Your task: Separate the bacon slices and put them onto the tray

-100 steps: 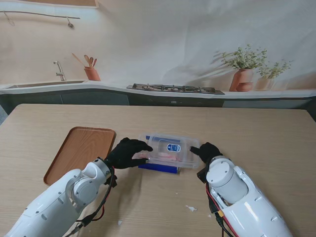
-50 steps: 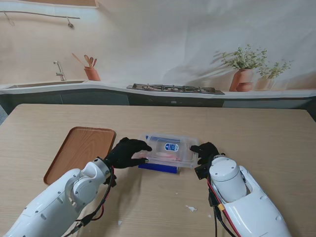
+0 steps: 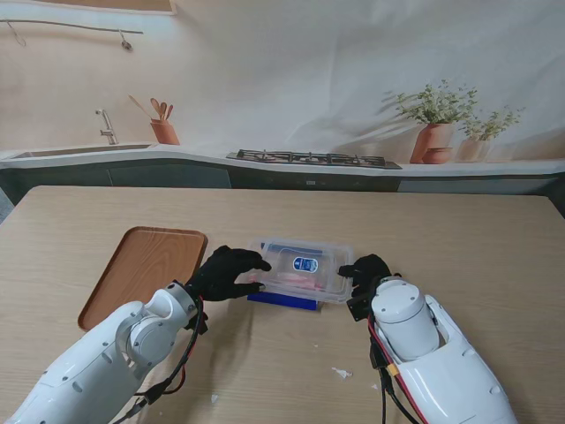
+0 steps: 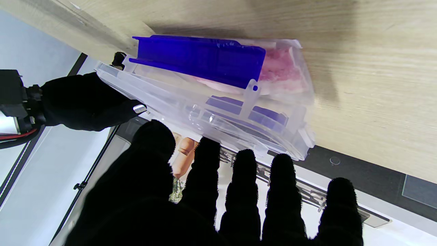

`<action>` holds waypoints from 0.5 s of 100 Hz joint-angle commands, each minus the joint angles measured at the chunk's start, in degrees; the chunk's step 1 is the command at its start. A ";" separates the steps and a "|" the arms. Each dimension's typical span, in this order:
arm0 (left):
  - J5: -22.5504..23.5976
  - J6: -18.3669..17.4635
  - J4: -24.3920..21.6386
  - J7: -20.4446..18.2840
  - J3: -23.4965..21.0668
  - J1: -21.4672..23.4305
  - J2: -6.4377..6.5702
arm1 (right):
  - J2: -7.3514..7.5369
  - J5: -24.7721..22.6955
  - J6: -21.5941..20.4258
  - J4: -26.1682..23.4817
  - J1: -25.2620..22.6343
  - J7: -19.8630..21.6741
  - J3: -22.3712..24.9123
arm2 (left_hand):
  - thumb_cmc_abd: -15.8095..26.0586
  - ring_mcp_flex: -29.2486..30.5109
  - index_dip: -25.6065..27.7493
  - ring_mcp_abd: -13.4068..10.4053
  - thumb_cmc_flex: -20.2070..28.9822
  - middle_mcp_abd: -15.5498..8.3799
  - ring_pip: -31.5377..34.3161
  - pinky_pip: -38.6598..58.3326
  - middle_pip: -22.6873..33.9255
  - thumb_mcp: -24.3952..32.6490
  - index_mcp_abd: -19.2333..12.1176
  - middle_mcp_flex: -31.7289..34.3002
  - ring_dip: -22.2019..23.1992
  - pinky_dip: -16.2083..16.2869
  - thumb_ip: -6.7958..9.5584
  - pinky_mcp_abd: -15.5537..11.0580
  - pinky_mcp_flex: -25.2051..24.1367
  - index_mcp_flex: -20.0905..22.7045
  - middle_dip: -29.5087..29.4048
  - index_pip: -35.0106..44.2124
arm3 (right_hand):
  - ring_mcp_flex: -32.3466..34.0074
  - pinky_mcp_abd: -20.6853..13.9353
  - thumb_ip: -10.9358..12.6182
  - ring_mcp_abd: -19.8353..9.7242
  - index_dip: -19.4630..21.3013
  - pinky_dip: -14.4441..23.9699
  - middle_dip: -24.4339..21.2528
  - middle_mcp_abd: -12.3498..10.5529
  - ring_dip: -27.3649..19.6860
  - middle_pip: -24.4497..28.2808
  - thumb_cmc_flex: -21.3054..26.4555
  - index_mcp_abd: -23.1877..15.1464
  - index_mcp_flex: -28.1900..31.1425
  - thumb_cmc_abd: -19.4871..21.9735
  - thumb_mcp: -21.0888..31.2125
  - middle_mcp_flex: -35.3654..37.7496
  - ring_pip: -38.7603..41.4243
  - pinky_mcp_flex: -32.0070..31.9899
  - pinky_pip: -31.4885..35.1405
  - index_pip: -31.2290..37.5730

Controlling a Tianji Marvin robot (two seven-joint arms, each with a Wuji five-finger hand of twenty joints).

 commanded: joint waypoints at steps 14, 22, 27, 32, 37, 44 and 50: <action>1.02 -1.51 -1.88 0.25 -2.19 2.00 -0.29 | -0.99 0.78 -1.93 -0.61 -0.27 0.36 -0.28 | 2.14 -1.01 0.41 -2.30 -0.03 -3.94 -1.72 -2.69 1.10 -1.13 -0.32 0.39 -1.35 -0.70 1.64 -0.60 -0.84 1.80 0.05 2.01 | 6.00 1.25 0.74 0.61 -2.34 -0.08 -1.02 -3.61 -1.00 -1.36 9.11 -15.09 5.89 -1.50 5.58 6.43 -0.67 4.18 4.21 6.51; 1.81 -2.49 -3.69 1.64 -4.43 3.34 -0.38 | -1.11 1.63 -2.35 -1.08 -0.37 0.07 -0.04 | 2.37 -1.33 0.43 -2.46 -0.12 -3.98 -1.85 -2.56 1.08 -1.34 -0.31 0.28 -1.46 -0.66 1.61 -0.61 -0.63 1.80 0.02 2.05 | 6.23 1.68 0.70 1.09 -2.11 0.08 -1.01 -3.37 -1.02 -1.60 9.44 -15.11 5.82 -0.99 6.04 6.62 -0.71 4.32 4.50 6.48; 2.31 -3.07 -5.01 2.39 -5.99 4.31 -0.42 | -1.27 2.33 -2.56 -1.53 -0.47 -0.38 0.14 | 2.55 -1.33 0.43 -2.39 -0.23 -3.95 -1.84 -2.49 1.05 -1.56 -0.22 0.16 -1.51 -0.64 1.58 -0.56 -0.54 1.79 0.00 2.06 | 6.08 2.06 0.57 1.52 -1.47 0.33 -0.61 -3.10 -0.83 -1.58 9.70 -15.04 5.42 -0.72 6.39 6.50 -0.46 4.18 4.83 6.62; 2.83 -3.64 -6.15 3.31 -7.46 5.22 -0.48 | -1.37 2.76 -2.60 -2.08 -0.62 -0.70 0.30 | 2.69 -1.38 0.44 -2.37 -0.19 -3.78 -1.82 -2.41 1.10 -1.73 -0.18 0.25 -1.55 -0.61 1.59 -0.50 -0.39 1.76 0.00 2.07 | 6.01 2.19 0.52 1.78 -0.84 0.53 -0.28 -2.89 -0.68 -1.61 9.80 -14.71 5.03 -0.29 6.66 6.32 -0.27 4.12 5.04 6.71; 3.31 -4.12 -7.02 4.28 -8.75 5.95 -0.57 | -1.40 3.10 -2.64 -2.61 -0.77 -0.85 0.48 | 2.85 -1.29 0.45 -2.28 -0.25 -3.76 -1.75 -2.35 1.18 -1.94 -0.16 0.51 -1.57 -0.59 1.58 -0.41 -0.25 1.90 0.02 2.12 | 5.94 2.48 0.50 1.97 -0.07 0.85 0.29 -2.61 -0.37 -1.51 9.97 -14.35 4.52 0.20 6.87 6.01 0.21 4.01 5.37 6.72; 3.67 -4.47 -7.87 5.14 -10.21 6.75 -0.66 | -1.51 3.41 -2.85 -3.14 -0.91 -1.29 0.65 | 2.99 -1.29 0.43 -2.20 -0.18 -3.67 -1.74 -2.34 1.12 -2.19 -0.05 0.61 -1.63 -0.59 1.59 -0.40 -0.24 2.03 -0.03 2.10 | 5.96 2.71 0.57 2.30 0.89 1.31 0.95 -2.26 0.08 -1.34 10.15 -13.60 3.93 0.65 7.11 5.79 0.91 4.03 5.81 6.74; 4.05 -4.56 -8.14 5.63 -11.08 7.10 -0.68 | -1.71 3.40 -2.95 -3.36 -0.92 -2.07 0.65 | 3.16 -1.22 0.40 -2.21 -0.26 -3.65 -1.72 -2.30 1.11 -2.45 -0.06 0.83 -1.67 -0.59 1.57 -0.39 -0.15 2.16 -0.05 2.05 | 6.21 2.88 0.75 2.40 1.39 1.63 1.28 -2.01 0.39 -1.19 10.26 -13.06 3.83 0.62 7.42 5.94 1.43 4.11 6.14 6.82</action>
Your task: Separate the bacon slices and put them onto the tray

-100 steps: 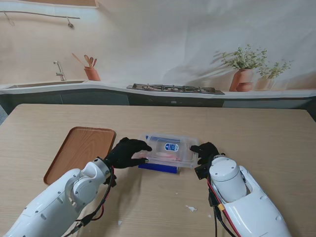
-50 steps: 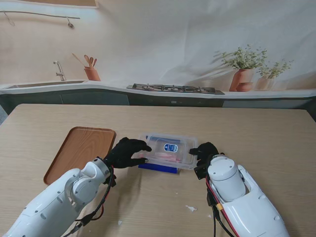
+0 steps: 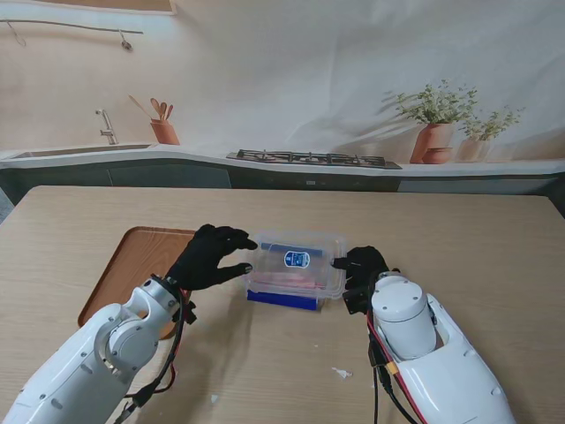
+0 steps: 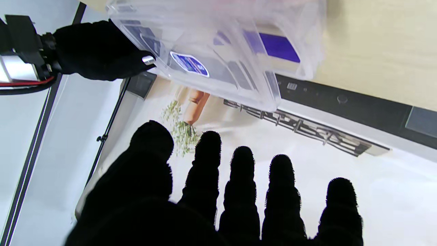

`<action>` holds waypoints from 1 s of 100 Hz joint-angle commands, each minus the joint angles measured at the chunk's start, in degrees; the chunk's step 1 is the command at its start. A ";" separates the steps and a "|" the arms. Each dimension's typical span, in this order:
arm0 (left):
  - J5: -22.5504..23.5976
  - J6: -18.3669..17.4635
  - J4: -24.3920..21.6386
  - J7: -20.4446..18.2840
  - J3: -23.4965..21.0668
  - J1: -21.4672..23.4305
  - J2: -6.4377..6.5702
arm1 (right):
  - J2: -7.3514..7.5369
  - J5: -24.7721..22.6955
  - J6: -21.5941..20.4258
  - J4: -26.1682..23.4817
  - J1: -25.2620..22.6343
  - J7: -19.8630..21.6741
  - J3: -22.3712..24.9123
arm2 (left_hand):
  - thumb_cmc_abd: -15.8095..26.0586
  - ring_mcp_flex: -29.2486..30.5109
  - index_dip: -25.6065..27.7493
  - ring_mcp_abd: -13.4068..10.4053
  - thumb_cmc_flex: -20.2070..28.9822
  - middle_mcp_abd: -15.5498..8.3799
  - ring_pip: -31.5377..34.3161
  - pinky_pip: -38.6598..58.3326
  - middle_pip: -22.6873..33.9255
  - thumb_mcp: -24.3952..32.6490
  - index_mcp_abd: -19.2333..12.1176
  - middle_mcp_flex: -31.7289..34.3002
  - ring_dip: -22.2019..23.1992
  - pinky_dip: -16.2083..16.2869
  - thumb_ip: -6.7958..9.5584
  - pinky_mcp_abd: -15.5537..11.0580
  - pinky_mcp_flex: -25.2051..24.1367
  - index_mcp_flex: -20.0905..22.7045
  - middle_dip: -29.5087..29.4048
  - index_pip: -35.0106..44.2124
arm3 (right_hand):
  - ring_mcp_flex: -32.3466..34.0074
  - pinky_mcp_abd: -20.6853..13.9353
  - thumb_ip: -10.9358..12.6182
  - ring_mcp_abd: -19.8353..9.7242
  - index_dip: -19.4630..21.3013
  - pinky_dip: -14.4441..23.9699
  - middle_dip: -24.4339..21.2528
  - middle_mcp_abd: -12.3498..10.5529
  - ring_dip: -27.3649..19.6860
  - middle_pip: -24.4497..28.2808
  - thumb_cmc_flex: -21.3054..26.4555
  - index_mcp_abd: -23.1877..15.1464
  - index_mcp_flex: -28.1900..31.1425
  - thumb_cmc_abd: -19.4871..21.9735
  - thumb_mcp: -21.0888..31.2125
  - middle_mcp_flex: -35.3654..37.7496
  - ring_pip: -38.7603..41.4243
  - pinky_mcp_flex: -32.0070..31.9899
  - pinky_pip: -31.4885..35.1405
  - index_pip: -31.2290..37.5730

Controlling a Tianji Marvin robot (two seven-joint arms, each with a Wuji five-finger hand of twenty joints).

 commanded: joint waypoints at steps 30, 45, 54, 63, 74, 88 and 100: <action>0.92 1.34 0.96 0.40 -1.40 -0.45 0.00 | -1.72 2.04 -0.04 -2.11 -0.70 -2.90 0.60 | 3.02 -1.09 0.09 -1.14 0.19 -2.00 -1.19 -2.41 -0.15 -1.98 -0.08 0.31 -1.29 -0.64 1.61 -0.29 -0.18 1.35 -0.13 -0.11 | 4.60 2.79 3.27 3.32 3.59 3.36 2.29 0.97 2.46 1.95 8.15 -2.77 0.28 2.70 9.94 2.38 3.80 2.31 5.61 4.37; 0.85 1.95 1.65 0.15 -1.01 -0.90 0.03 | -1.97 5.22 -0.51 -3.95 -1.38 -3.52 1.74 | 3.29 -1.14 -0.02 -1.10 0.38 -1.93 -1.27 -2.44 -0.32 -2.52 -0.03 0.40 -1.35 -0.70 1.61 -0.31 -0.26 1.48 -0.21 -0.32 | 5.03 3.31 3.46 3.37 4.41 3.83 2.74 1.51 3.02 2.23 8.43 -1.70 -0.16 2.73 10.40 2.37 4.33 2.85 5.84 4.39; 0.96 1.99 1.63 0.10 -0.96 -0.92 0.06 | -1.99 6.73 -0.82 -5.10 -1.87 -3.61 2.44 | 3.48 -1.13 -0.05 -1.09 0.54 -2.02 -1.27 -2.43 -0.35 -2.79 -0.03 0.49 -1.36 -0.71 1.64 -0.33 -0.23 1.48 -0.23 -0.39 | 5.22 3.46 3.51 3.39 4.67 4.04 2.87 1.70 3.27 2.29 8.48 -1.46 -0.23 2.80 10.63 2.38 4.50 3.05 5.92 4.34; 1.01 2.09 1.58 0.12 -0.99 -0.86 0.06 | -2.05 8.48 -1.28 -6.08 -2.38 -3.89 3.23 | 3.59 -1.10 -0.05 -1.06 0.66 -2.07 -1.27 -2.44 -0.37 -3.08 -0.08 0.57 -1.36 -0.74 1.65 -0.33 -0.25 1.53 -0.23 -0.40 | 5.21 3.51 3.52 3.34 5.06 4.20 3.09 1.65 3.45 2.40 8.53 -1.36 -0.40 2.80 10.77 2.30 4.51 3.05 5.87 4.40; 1.02 2.37 1.51 -0.01 -0.97 -0.79 0.08 | -2.16 9.83 -1.65 -6.92 -2.90 -4.43 3.97 | 3.75 -1.10 -0.06 -1.01 0.78 -1.97 -1.26 -2.46 -0.39 -3.37 0.03 0.60 -1.35 -0.76 1.67 -0.33 -0.29 1.54 -0.24 -0.44 | 5.19 3.51 3.55 3.42 5.29 4.31 3.20 1.83 3.63 2.38 8.61 -1.21 -0.39 2.77 10.95 2.26 4.57 3.06 5.82 4.37; 0.96 2.76 1.61 -0.34 -0.74 -0.86 0.12 | -2.04 9.05 -1.08 -7.18 -3.36 -4.10 4.19 | 3.80 -1.23 -0.10 -0.93 0.96 -1.98 -1.34 -2.47 -0.45 -3.74 0.14 0.59 -1.38 -0.78 1.69 -0.37 -0.35 1.52 -0.26 -0.53 | 4.81 3.36 3.54 3.41 5.64 4.46 3.52 1.84 3.97 2.44 8.61 -1.04 -0.60 2.83 11.06 2.05 4.61 2.77 5.60 4.21; 1.01 2.81 1.76 -0.51 -0.44 -1.04 0.16 | -2.30 11.48 -1.56 -7.78 -4.07 -4.92 4.86 | 3.86 -1.08 -0.10 -0.93 1.02 -2.02 -1.30 -2.43 -0.44 -3.97 0.08 0.64 -1.36 -0.78 1.70 -0.26 -0.27 1.58 -0.26 -0.53 | 5.06 3.24 3.64 3.37 5.88 4.77 3.72 1.98 4.32 2.44 8.61 -1.00 -0.18 2.49 11.46 2.32 4.80 3.01 5.70 4.13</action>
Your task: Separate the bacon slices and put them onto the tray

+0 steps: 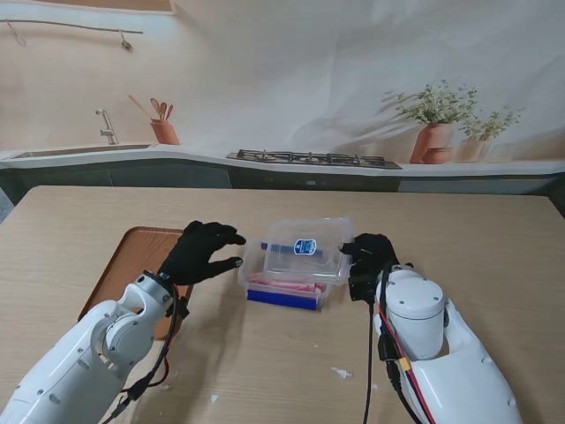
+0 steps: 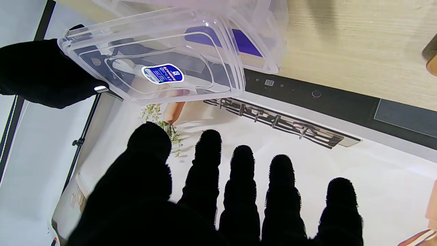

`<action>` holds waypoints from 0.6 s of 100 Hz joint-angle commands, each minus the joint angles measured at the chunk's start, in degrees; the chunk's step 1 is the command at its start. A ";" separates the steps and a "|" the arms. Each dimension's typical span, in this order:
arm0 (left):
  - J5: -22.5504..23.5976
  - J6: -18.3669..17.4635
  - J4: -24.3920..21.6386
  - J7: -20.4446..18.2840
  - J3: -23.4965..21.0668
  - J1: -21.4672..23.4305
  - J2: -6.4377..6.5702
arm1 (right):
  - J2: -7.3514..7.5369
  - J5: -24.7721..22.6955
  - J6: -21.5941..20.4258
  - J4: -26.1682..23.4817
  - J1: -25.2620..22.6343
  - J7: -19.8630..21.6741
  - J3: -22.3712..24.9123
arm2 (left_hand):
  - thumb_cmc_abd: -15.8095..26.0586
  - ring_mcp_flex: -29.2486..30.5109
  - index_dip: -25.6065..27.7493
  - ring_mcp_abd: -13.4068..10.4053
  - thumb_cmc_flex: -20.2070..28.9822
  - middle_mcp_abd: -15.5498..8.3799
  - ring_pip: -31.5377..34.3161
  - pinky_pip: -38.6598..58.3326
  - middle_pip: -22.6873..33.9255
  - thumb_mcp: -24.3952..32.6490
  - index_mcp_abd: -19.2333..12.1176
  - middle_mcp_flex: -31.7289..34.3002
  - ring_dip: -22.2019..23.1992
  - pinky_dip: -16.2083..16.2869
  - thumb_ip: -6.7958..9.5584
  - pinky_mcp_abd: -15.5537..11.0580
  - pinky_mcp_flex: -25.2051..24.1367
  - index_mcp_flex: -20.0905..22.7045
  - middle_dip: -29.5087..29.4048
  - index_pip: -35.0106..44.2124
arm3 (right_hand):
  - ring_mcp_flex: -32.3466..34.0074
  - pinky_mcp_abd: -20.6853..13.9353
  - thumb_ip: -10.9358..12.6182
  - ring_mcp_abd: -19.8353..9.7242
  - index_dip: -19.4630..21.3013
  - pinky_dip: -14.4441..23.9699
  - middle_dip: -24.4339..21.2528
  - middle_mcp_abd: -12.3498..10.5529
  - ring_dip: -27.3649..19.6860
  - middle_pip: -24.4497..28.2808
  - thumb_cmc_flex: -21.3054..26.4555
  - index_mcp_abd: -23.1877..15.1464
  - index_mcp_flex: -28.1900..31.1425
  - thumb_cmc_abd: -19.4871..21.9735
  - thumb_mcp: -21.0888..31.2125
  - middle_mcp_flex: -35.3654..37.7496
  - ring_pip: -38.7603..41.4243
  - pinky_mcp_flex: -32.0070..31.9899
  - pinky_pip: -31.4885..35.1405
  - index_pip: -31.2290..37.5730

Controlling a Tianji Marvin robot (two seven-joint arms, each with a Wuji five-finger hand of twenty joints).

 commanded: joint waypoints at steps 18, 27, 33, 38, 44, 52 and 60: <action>-0.10 0.47 0.60 -1.23 0.91 -0.54 -0.03 | -0.92 8.14 -1.46 -3.09 -2.29 -1.09 2.24 | 2.95 -1.18 -0.11 -0.97 1.21 -2.02 -1.32 -2.46 -0.43 -2.06 0.07 0.02 -0.71 -0.71 1.74 -0.36 -0.35 0.77 -0.25 -0.72 | 2.11 -0.56 3.74 1.13 1.54 2.18 1.81 -0.14 1.04 2.23 5.18 -2.15 0.28 2.11 7.92 1.61 0.77 0.54 2.77 1.60; -0.12 0.56 0.76 -1.36 1.14 -0.70 -0.01 | -0.82 9.74 -2.18 -4.05 -2.81 -1.10 2.98 | 2.99 -1.24 -0.12 -1.03 1.32 -1.99 -1.36 -2.45 -0.45 -2.18 0.13 -0.02 -0.73 -0.71 1.75 -0.36 -0.33 0.72 -0.26 -0.77 | 2.14 -0.82 3.75 0.98 1.73 2.29 1.89 -0.26 1.10 2.18 5.06 -2.25 0.17 2.28 7.92 1.58 0.73 0.66 2.79 1.50; -0.09 0.60 0.82 -1.45 1.25 -0.76 0.01 | -0.75 10.72 -2.99 -4.57 -3.18 -1.21 3.47 | 3.02 -1.22 -0.14 -1.01 1.32 -2.03 -1.37 -2.46 -0.45 -2.32 0.17 -0.01 -0.73 -0.72 1.75 -0.36 -0.36 0.69 -0.26 -0.80 | 2.03 -0.89 3.75 0.87 1.88 2.37 1.95 -0.28 1.14 2.13 5.10 -2.31 0.14 2.33 7.90 1.49 0.63 0.64 2.75 1.44; -0.01 0.60 0.88 -1.51 1.33 -0.81 0.04 | -0.59 11.07 -3.78 -4.94 -3.58 -0.98 3.87 | 3.03 -1.20 -0.14 -1.02 1.34 -2.09 -1.37 -2.46 -0.46 -2.41 0.07 -0.02 -0.73 -0.72 1.75 -0.36 -0.36 0.65 -0.27 -0.82 | 1.96 -1.08 3.76 0.75 2.04 2.41 2.08 -0.50 1.20 2.18 5.04 -2.58 0.03 2.52 7.82 1.40 0.57 0.55 2.61 1.40; 0.02 0.64 0.93 -1.61 1.42 -0.85 0.06 | -0.45 11.78 -4.69 -5.56 -4.20 -0.93 4.58 | 3.04 -1.32 -0.14 -1.07 1.44 -2.06 -1.42 -2.45 -0.49 -2.48 0.21 -0.10 -0.75 -0.72 1.76 -0.40 -0.35 0.66 -0.28 -0.82 | 1.75 -1.21 3.75 0.73 2.15 2.43 2.13 -0.46 1.26 2.15 5.06 -2.44 0.03 2.55 7.77 1.33 0.52 0.38 2.46 1.34; 0.04 0.64 0.98 -1.70 1.51 -0.88 0.08 | -0.13 11.71 -6.22 -6.39 -5.24 -0.64 5.76 | 3.05 -1.30 -0.16 -1.05 1.46 -2.00 -1.42 -2.45 -0.48 -2.61 0.27 -0.11 -0.75 -0.72 1.76 -0.33 -0.37 0.60 -0.27 -0.85 | 1.73 -1.24 3.76 0.64 2.26 2.50 2.22 -0.51 1.36 2.17 4.98 -2.58 -0.03 2.61 7.67 1.27 0.57 0.29 2.35 1.28; 0.01 0.64 1.03 -1.71 1.60 -0.93 0.07 | 0.32 10.60 -7.48 -7.16 -6.38 0.31 7.03 | 3.05 -1.29 -0.15 -1.09 1.57 -2.02 -1.42 -2.46 -0.46 -2.67 0.22 -0.10 -0.74 -0.73 1.79 -0.38 -0.39 0.66 -0.26 -0.82 | 1.78 -1.62 3.87 0.40 2.42 2.60 2.25 -0.77 1.43 2.18 4.95 -2.78 -0.03 2.67 7.58 1.30 0.55 0.43 2.34 1.25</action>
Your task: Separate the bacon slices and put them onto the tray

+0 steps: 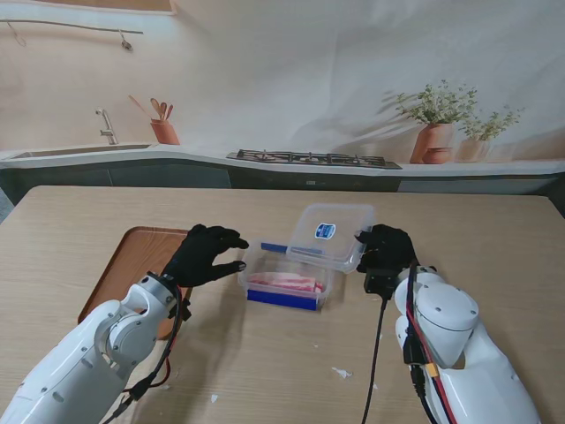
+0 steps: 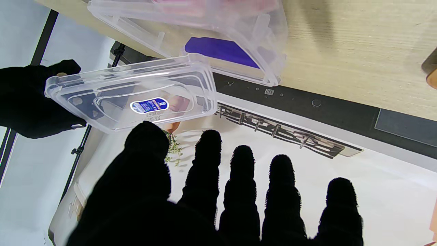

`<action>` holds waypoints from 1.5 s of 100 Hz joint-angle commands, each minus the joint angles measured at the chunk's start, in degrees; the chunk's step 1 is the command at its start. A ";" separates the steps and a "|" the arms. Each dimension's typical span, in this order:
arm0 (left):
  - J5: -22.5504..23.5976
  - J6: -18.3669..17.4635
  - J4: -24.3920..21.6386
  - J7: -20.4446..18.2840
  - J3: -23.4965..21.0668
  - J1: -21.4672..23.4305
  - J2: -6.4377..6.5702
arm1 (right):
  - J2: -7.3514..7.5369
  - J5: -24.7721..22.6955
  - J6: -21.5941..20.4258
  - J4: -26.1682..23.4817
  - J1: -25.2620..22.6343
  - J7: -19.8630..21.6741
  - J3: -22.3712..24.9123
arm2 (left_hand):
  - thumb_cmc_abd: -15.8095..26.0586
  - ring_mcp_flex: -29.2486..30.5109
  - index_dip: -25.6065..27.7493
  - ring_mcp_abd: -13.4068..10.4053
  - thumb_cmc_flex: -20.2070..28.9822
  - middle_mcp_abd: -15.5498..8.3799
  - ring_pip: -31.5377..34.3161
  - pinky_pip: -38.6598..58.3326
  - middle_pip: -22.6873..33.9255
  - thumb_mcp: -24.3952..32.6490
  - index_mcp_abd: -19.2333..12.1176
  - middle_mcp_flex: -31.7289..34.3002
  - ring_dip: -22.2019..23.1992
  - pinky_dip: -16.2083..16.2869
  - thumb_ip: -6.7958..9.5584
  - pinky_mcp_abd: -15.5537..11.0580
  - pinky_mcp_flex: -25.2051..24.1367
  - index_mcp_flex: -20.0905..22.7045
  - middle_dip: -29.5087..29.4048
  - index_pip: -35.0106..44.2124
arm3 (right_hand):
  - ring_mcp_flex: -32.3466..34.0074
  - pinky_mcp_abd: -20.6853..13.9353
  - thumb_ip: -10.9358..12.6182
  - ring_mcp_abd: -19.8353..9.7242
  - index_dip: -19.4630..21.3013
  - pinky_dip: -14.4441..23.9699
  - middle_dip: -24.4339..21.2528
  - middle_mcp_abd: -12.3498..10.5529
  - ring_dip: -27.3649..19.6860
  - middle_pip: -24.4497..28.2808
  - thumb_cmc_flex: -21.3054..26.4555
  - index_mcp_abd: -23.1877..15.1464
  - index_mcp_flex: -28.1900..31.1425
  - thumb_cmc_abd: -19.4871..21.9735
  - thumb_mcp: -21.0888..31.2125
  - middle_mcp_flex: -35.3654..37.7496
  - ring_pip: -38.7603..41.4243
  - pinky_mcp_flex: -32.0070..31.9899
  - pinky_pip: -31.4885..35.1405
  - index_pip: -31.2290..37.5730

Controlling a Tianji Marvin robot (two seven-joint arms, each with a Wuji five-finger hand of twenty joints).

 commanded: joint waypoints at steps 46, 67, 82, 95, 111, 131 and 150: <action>0.05 0.42 0.25 -1.16 0.68 -0.33 0.00 | 1.63 -2.34 -7.40 -4.99 -8.61 3.11 7.51 | 3.16 -1.56 -0.20 -1.21 1.71 -1.99 -1.47 -2.46 -0.50 -1.64 0.25 -0.28 -0.76 -0.72 1.81 -0.40 -0.45 0.45 -0.29 -0.74 | 2.02 -1.55 3.94 0.07 1.91 2.43 0.88 -1.04 0.55 1.58 4.09 -3.35 0.58 2.78 5.86 1.33 0.04 0.69 2.29 1.41; -0.10 0.60 0.27 -1.33 0.82 -0.38 0.00 | 1.64 -3.45 -10.81 -4.56 -11.75 2.45 10.15 | 3.27 -1.73 -0.29 -1.29 1.72 -2.14 -1.55 -2.49 -0.55 -1.89 0.22 -0.45 -0.78 -0.72 1.80 -0.45 -0.56 0.38 -0.32 -0.91 | 1.98 -1.82 3.96 -0.20 2.07 2.49 0.94 -1.30 0.62 1.67 3.93 -3.54 0.44 3.10 5.71 1.20 0.00 0.88 2.23 1.40; -0.14 0.44 0.34 -1.29 0.96 -0.51 -0.02 | 1.17 -5.05 -10.26 -2.86 -11.99 0.53 10.61 | 3.26 -1.69 -0.31 -1.27 1.77 -2.13 -1.53 -2.48 -0.52 -2.06 0.20 -0.43 -0.77 -0.71 1.81 -0.47 -0.58 0.37 -0.32 -0.95 | 1.73 -2.06 4.03 -0.48 2.22 2.50 0.97 -1.53 0.68 1.77 3.91 -3.71 0.09 3.37 5.45 0.89 -0.06 0.79 2.09 1.38; -0.16 0.37 0.36 -1.27 1.03 -0.54 -0.02 | 0.63 -5.91 -9.08 -0.85 -11.78 -1.36 10.51 | 3.23 -1.72 -0.31 -1.25 1.88 -2.04 -1.55 -2.47 -0.53 -2.16 0.26 -0.44 -0.77 -0.70 1.83 -0.45 -0.56 0.40 -0.32 -0.94 | 1.35 -2.14 3.99 -0.41 2.30 2.46 0.93 -1.52 0.69 1.79 3.93 -3.63 -0.20 3.60 5.21 0.54 -0.15 0.56 1.89 1.38; -0.18 0.42 0.34 -1.18 0.89 -0.45 -0.04 | 0.05 -7.51 -7.86 0.96 -11.69 -3.56 10.43 | 3.22 -1.77 -0.32 -1.26 1.96 -2.10 -1.57 -2.45 -0.55 -2.25 0.21 -0.47 -0.78 -0.69 1.84 -0.42 -0.52 0.32 -0.33 -0.96 | 1.04 -2.33 3.87 -0.68 2.19 2.39 0.66 -1.88 0.62 1.78 3.70 -3.95 -0.42 3.65 4.62 0.36 -0.37 0.32 1.66 1.35; -0.29 0.41 0.45 -1.08 0.86 -0.49 -0.08 | -0.45 -14.09 -5.68 2.65 -11.91 -6.44 10.00 | 3.16 -1.77 -0.32 -1.20 2.07 -2.00 -1.55 -2.48 -0.49 -2.35 0.26 -0.34 -0.76 -0.70 1.86 -0.47 -0.59 0.41 -0.32 -0.95 | 0.07 -2.95 3.89 -1.22 0.48 1.14 -1.15 -3.01 -0.62 1.75 3.02 -4.96 -1.01 3.84 2.95 -0.52 -2.41 -0.12 0.16 1.32; -0.29 0.64 0.35 -1.32 0.99 -0.50 -0.05 | -0.93 -18.97 -2.34 2.64 -12.59 -8.73 9.78 | 3.00 -1.81 -0.35 -1.10 2.17 -1.80 -1.56 -2.55 -0.44 -2.41 0.34 -0.20 -0.76 -0.71 1.86 -0.51 -0.79 0.37 -0.29 -1.00 | -5.34 -4.25 4.89 -0.22 -3.00 -0.25 -3.58 -2.87 -2.33 1.40 1.98 -4.50 -5.32 6.00 -0.71 -5.77 -4.79 -4.75 -0.88 -0.37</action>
